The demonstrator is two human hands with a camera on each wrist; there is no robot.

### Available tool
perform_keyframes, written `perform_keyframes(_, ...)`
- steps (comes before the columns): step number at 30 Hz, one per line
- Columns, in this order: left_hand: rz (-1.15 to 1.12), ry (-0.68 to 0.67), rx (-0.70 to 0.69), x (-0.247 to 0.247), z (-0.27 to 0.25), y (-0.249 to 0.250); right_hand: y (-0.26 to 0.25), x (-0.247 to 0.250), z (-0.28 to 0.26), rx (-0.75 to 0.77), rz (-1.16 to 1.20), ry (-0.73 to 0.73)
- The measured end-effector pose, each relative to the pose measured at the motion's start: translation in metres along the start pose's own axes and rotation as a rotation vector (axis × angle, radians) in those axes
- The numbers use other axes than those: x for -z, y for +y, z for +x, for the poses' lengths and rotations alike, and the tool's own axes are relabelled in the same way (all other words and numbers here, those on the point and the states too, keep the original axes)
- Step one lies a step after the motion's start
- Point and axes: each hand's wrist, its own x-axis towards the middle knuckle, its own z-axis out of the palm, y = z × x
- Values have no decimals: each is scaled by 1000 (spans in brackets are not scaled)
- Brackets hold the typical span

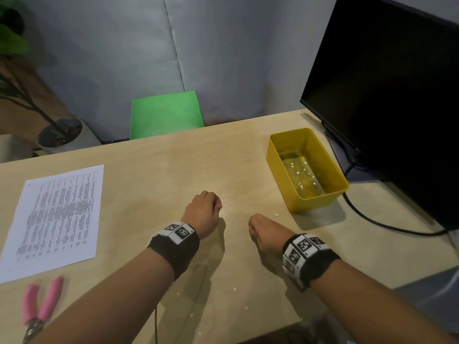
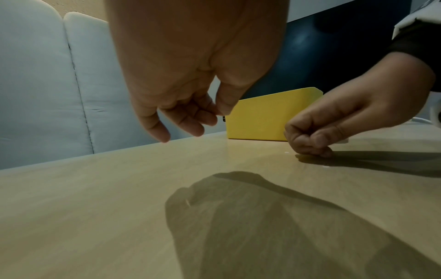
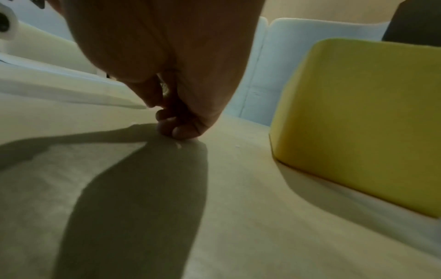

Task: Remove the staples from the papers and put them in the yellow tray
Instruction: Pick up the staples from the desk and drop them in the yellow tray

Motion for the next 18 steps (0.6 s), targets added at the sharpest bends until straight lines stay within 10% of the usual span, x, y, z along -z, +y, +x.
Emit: perform_keyframes(18,-21,-3,-21,-8,9,12,40,12,6,-191,199,328)
